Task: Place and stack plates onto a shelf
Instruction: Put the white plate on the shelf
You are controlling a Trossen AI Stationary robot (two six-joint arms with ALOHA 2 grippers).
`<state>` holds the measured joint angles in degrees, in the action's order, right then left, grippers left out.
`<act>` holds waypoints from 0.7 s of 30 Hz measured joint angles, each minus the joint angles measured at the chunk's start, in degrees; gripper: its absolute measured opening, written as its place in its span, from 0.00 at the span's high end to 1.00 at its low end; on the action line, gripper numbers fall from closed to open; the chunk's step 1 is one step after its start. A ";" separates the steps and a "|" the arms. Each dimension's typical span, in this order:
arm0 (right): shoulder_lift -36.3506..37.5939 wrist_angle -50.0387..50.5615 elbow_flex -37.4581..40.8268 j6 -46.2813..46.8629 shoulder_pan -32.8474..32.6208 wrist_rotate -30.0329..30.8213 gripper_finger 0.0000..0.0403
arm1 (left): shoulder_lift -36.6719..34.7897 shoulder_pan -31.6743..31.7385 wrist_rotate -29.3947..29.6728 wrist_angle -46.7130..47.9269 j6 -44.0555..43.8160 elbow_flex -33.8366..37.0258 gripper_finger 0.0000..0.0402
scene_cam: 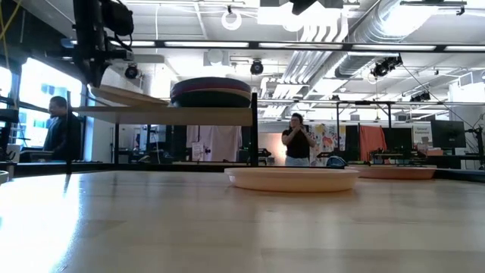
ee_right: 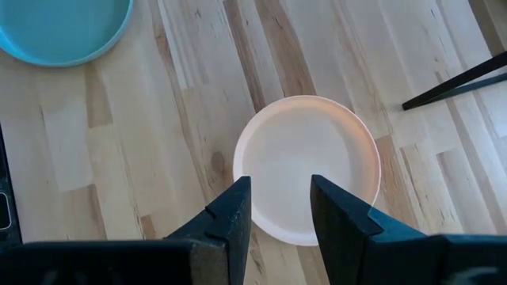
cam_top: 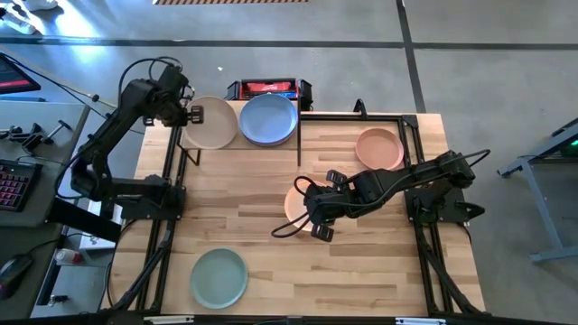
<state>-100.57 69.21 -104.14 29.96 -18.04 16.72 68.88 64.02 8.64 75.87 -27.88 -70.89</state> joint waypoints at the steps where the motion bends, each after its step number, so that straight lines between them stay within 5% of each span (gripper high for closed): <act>1: 0.00 0.00 0.00 -0.01 0.00 0.00 0.73 | 0.47 0.18 0.00 -0.02 0.02 0.00 0.99; 21: 0.00 1.06 0.00 0.02 0.00 0.01 0.73 | 1.47 0.03 -0.92 -2.93 -5.01 -0.02 0.99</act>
<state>-100.57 70.27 -104.14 29.98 -18.04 16.73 70.35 64.05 7.73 72.95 -32.88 -70.91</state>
